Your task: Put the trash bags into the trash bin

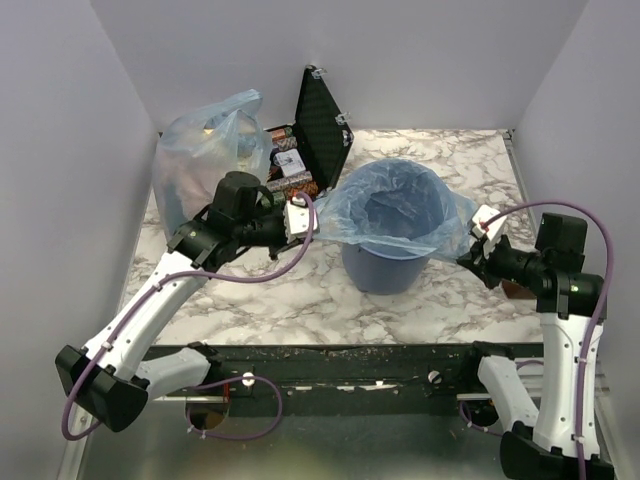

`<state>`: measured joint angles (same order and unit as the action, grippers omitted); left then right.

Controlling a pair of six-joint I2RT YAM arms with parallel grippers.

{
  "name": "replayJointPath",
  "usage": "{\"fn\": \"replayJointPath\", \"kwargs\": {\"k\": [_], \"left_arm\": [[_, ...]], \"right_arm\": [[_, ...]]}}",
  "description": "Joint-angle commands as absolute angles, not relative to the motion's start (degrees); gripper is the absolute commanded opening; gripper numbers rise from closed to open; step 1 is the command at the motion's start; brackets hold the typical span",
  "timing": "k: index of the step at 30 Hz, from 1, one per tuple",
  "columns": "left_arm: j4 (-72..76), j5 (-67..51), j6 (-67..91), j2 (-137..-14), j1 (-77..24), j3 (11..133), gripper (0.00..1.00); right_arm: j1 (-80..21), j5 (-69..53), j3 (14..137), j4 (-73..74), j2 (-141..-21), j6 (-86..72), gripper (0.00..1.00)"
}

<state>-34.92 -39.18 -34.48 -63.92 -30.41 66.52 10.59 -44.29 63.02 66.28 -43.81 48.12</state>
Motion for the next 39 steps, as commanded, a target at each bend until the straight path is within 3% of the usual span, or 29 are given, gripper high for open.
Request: {"fn": "replayJointPath", "kwargs": {"k": [1, 10, 14, 19, 26, 39], "left_arm": [[-35.9, -37.1, -38.2, -60.6, -30.5, 62.7, 0.0], [-35.5, -35.9, -38.9, -57.8, -30.4, 58.6, 0.0], [-25.8, -34.8, -31.1, -55.0, -30.6, 61.9, 0.0], [-28.3, -35.9, -27.9, -57.5, -32.0, 70.0, 0.0], [-35.5, -36.1, -35.9, -53.9, -32.2, 62.8, 0.0], [-33.6, -32.2, -46.8, -53.1, -32.2, 51.4, 0.0]], "right_arm": [[10.9, -39.7, 62.1, 68.8, -41.7, 51.7, 0.01], [11.0, -37.6, 60.0, 71.5, -38.4, 53.9, 0.01], [11.0, -41.9, 66.9, 72.0, -39.5, 51.0, 0.01], [11.0, -46.4, 73.7, 75.1, -43.1, 50.8, 0.01], [11.0, -40.6, 65.2, 78.3, -37.4, 62.6, 0.01], [11.0, -34.9, 54.1, 64.7, -34.8, 59.3, 0.01]]}}
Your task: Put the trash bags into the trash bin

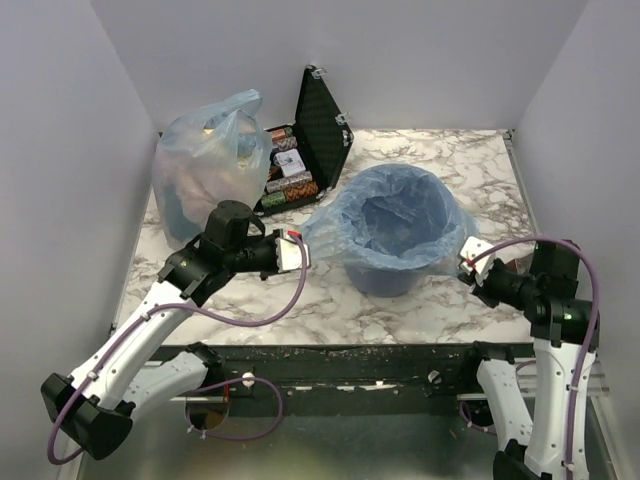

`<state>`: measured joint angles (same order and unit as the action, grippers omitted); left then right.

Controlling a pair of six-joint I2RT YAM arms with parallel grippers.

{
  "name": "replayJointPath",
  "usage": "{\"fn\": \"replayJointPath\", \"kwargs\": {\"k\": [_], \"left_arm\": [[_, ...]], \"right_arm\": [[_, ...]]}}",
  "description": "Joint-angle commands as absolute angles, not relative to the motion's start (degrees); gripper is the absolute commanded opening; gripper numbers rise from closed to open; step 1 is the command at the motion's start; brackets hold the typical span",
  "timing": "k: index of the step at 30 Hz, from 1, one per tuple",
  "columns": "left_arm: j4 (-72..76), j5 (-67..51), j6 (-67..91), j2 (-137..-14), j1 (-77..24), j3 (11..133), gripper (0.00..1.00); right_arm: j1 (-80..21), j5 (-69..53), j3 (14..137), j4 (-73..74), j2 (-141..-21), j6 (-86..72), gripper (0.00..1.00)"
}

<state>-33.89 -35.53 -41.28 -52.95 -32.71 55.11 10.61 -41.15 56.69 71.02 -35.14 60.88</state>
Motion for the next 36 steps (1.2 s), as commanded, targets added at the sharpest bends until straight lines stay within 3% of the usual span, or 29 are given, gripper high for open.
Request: {"fn": "replayJointPath", "kwargs": {"k": [1, 10, 11, 13, 15, 17, 18, 20, 26, 33, 34, 35, 36], "left_arm": [[-31.9, -32.1, -46.4, -53.4, -32.2, 50.1, 0.0], [-17.9, -30.9, -39.1, -60.7, -32.3, 47.2, 0.01], [-18.4, -31.1, -38.6, -61.5, -32.3, 48.0, 0.11], [-21.2, -31.6, -36.2, -63.0, -32.4, 51.0, 0.4], [-27.1, -32.4, -34.7, -63.1, -32.4, 55.4, 0.57], [-33.6, -32.9, -33.2, -61.2, -32.4, 59.1, 0.66], [-37.5, -33.3, -33.6, -59.8, -32.4, 60.5, 0.77], [-43.8, -33.9, -34.1, -55.6, -32.3, 61.6, 0.85], [-51.4, -33.8, -26.8, -51.5, -31.7, 65.4, 0.88], [-20.1, -34.3, 4.5, -60.1, -23.1, 67.1, 0.86], [-16.6, -34.5, 8.3, -61.6, -22.4, 66.9, 0.85], [-13.2, -34.4, 10.5, -63.2, -22.2, 66.7, 0.85], [-10.7, -34.3, 11.9, -64.4, -22.1, 66.4, 0.84]], "right_arm": [[11.0, -34.3, 52.2, 62.9, -34.5, 58.8, 0.01], [11.0, -33.9, 43.4, 47.6, -39.2, 49.6, 0.01], [11.1, -34.4, 43.2, 46.1, -40.5, 48.3, 0.07], [11.0, -35.1, 45.3, 46.6, -43.0, 45.4, 0.29], [11.0, -35.9, 50.6, 51.2, -44.7, 43.7, 0.48], [11.0, -37.8, 56.3, 59.0, -45.1, 45.4, 0.57], [11.0, -38.3, 58.8, 62.6, -44.7, 46.2, 0.6], [11.1, -38.4, 61.6, 67.6, -42.6, 47.1, 0.65], [11.0, -40.1, 70.6, 71.4, -42.5, 39.8, 0.66], [11.1, -45.2, 77.7, 44.3, -54.6, 8.5, 0.66], [11.0, -46.8, 78.1, 41.4, -57.1, 5.7, 0.67], [11.0, -49.4, 78.6, 38.4, -59.4, 2.7, 0.78], [11.0, -51.3, 79.2, 36.3, -61.2, 0.8, 0.84]]}}
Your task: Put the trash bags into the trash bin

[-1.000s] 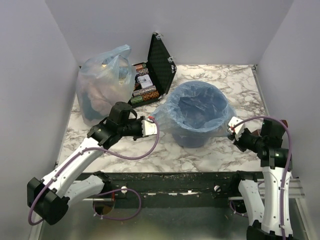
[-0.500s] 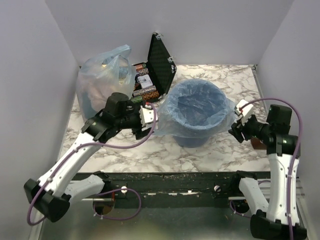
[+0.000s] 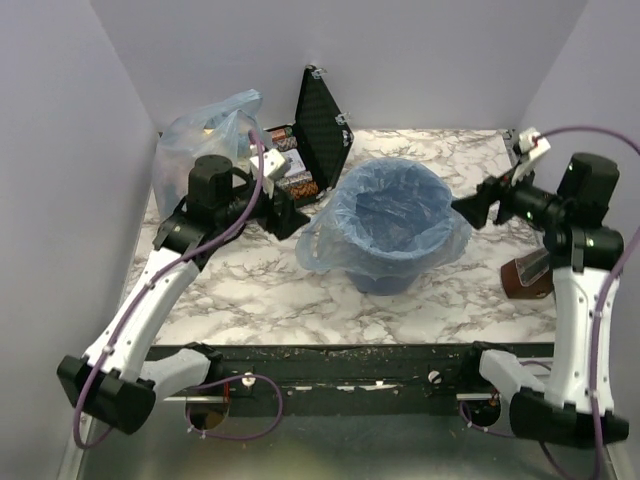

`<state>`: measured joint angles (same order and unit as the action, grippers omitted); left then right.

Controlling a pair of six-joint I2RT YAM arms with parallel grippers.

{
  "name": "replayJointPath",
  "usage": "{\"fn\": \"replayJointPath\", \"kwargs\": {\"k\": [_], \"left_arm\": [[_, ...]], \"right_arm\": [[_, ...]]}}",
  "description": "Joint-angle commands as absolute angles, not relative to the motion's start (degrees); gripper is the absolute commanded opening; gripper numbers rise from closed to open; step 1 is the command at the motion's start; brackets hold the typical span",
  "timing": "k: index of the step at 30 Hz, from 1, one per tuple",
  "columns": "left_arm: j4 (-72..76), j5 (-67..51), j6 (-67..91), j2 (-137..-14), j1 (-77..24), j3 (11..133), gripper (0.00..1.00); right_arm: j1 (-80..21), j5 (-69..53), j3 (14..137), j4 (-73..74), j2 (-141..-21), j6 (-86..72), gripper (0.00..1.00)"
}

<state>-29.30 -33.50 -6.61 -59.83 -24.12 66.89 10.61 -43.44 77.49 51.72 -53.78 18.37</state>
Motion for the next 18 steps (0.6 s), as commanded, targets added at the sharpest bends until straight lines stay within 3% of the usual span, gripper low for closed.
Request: {"fn": "replayJointPath", "kwargs": {"k": [1, 6, 9, 11, 13, 18], "left_arm": [[-9.2, -34.3, 12.2, -65.6, -22.1, 66.0, 0.82], [-7.8, -31.6, 8.8, -69.9, -22.1, 64.7, 0.78], [-5.7, -31.5, 9.6, -70.8, -22.1, 65.7, 0.78], [-4.5, -31.6, 10.5, -71.5, -22.1, 66.4, 0.78], [-4.0, -31.8, 10.8, -72.3, -22.0, 67.1, 0.78], [-4.3, -32.2, 10.7, -72.4, -22.0, 68.7, 0.78]], "right_arm": [[10.9, -51.6, 79.5, 34.8, -63.0, -2.2, 0.84], [9.2, -45.9, 80.8, 31.9, -67.8, -5.4, 0.71], [0.0, -39.8, 86.5, 30.2, -67.3, -0.5, 0.46], [-7.0, -37.3, 90.2, 32.2, -69.0, 2.9, 0.18], [-12.2, -34.6, 92.4, 36.7, -72.0, 5.3, 0.01], [-21.7, -25.3, 96.5, 52.1, -83.3, 14.6, 0.01]]}}
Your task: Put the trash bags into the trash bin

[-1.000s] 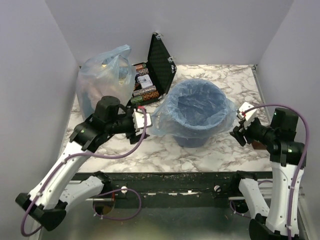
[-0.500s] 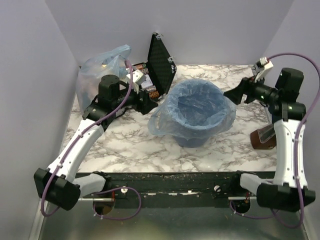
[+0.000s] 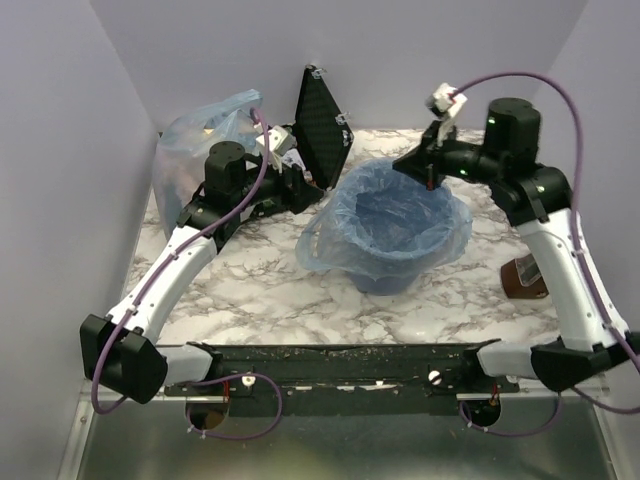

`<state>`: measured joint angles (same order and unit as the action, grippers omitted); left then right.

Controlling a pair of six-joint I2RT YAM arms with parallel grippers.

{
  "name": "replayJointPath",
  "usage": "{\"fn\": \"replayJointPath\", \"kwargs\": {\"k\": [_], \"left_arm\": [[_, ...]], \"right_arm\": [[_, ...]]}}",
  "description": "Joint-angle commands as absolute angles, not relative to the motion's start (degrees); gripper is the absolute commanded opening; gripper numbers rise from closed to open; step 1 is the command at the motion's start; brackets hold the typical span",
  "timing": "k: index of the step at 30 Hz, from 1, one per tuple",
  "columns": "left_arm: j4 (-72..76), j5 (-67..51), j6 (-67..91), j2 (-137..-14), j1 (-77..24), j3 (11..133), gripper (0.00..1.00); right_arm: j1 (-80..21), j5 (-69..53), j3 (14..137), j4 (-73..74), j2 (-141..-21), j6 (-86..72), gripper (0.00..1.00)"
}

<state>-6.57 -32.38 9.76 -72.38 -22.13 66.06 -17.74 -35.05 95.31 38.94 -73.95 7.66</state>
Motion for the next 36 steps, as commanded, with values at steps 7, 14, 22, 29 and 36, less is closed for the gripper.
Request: {"fn": "replayJointPath", "kwargs": {"k": [7, 14, 22, 29, 36], "left_arm": [[-2.5, -30.9, 10.6, -69.4, -22.0, 65.7, 0.78], [-1.1, -27.3, 7.4, -66.0, -21.7, 63.0, 0.79], [-4.0, -27.2, 4.8, -64.8, -21.1, 63.2, 0.79], [-4.7, -27.2, 3.3, -65.7, -21.1, 63.6, 0.79], [-7.8, -27.1, 1.1, -65.7, -21.1, 64.6, 0.79]], "right_arm": [[-23.6, -19.3, 101.0, 60.7, -96.2, 16.3, 0.01], [-27.5, -13.4, 92.4, 52.7, -96.8, 14.6, 0.01], [-28.2, -11.7, 85.4, 44.2, -86.8, 15.5, 0.01], [-32.4, -13.1, 68.0, 35.2, -77.2, 23.6, 0.01], [-32.5, -13.1, 67.2, 33.8, -88.8, 20.3, 0.01]]}}
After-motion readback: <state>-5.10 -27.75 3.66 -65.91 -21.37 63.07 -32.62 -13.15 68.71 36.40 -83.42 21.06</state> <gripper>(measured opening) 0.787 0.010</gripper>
